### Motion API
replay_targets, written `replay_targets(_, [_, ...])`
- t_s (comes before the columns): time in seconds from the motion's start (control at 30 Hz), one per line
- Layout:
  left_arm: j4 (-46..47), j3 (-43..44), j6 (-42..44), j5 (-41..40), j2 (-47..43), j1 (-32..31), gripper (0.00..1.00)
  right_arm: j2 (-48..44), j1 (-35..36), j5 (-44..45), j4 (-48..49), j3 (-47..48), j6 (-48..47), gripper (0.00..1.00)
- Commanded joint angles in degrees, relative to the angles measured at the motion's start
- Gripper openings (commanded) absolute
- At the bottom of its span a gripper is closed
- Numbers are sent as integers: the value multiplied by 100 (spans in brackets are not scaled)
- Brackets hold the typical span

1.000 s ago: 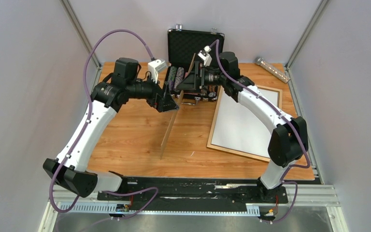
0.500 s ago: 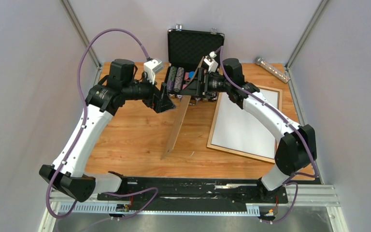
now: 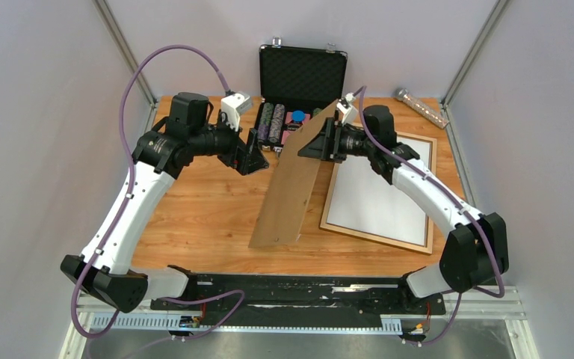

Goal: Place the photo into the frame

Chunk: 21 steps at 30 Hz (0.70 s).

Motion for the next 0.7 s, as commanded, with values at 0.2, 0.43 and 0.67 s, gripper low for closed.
replay_targets(0.2, [40, 172, 129, -114, -159, -35, 100, -474, -597, 38, 780, -794, 28, 62])
replay_targets(0.43, [76, 83, 134, -159, -235, -35, 100, -593, -919, 56, 1241, -1320, 41, 50])
replay_targets(0.67, [88, 27, 159, -219, -318, -35, 100, -680, -1154, 198, 1369, -1518, 54, 43])
